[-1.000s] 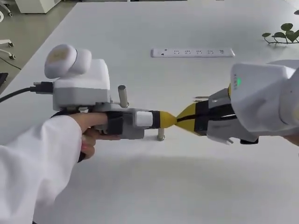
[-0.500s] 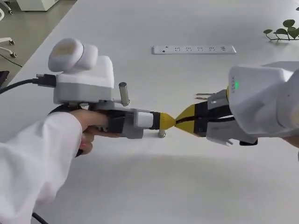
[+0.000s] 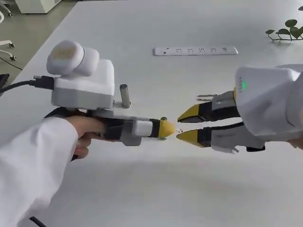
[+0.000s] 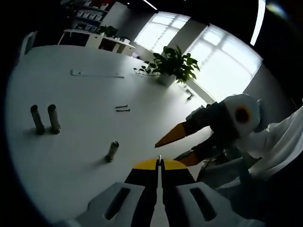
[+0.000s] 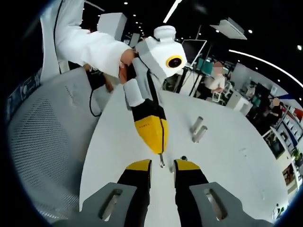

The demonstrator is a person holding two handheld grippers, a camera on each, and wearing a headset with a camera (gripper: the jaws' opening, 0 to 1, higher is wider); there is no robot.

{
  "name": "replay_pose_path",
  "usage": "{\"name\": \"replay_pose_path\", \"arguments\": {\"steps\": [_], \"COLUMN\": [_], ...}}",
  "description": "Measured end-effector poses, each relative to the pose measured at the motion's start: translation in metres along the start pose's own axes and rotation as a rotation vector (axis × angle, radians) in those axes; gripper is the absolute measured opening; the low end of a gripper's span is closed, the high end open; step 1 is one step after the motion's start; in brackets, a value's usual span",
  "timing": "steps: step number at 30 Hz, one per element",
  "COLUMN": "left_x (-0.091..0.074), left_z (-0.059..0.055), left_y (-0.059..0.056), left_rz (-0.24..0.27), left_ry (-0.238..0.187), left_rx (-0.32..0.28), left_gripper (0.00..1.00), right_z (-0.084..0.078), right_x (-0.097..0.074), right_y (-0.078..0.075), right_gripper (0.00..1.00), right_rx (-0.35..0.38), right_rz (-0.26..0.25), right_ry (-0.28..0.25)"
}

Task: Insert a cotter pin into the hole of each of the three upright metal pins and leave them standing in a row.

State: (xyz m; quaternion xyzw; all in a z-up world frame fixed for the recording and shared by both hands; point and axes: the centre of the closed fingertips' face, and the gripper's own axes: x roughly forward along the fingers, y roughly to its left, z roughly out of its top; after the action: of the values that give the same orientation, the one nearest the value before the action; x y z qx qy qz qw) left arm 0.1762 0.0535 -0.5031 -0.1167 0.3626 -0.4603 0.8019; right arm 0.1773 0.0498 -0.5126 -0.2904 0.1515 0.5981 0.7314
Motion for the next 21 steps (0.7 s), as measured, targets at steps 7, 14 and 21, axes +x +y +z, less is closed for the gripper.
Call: {"name": "replay_pose_path", "arguments": {"steps": [7,14,21], "left_x": [-0.008,-0.014,-0.012], "left_z": [0.004,0.001,-0.006], "left_y": [-0.017,-0.037,-0.036], "left_rz": [-0.068,-0.141,-0.133], "left_ry": [-0.007,0.017,0.055], "left_rx": [0.141,0.347,0.392], "left_gripper": [0.0,0.0,0.0], "right_z": [0.01,0.012,0.014], "right_x": [-0.006,-0.008,-0.009], "right_y": [0.015,0.028,0.036], "right_gripper": [0.11,0.06,0.01], "right_rx": [0.179,0.19,0.202], "right_rz": [0.104,0.154,0.181], "right_ry": [-0.091,-0.09,-0.101]}}
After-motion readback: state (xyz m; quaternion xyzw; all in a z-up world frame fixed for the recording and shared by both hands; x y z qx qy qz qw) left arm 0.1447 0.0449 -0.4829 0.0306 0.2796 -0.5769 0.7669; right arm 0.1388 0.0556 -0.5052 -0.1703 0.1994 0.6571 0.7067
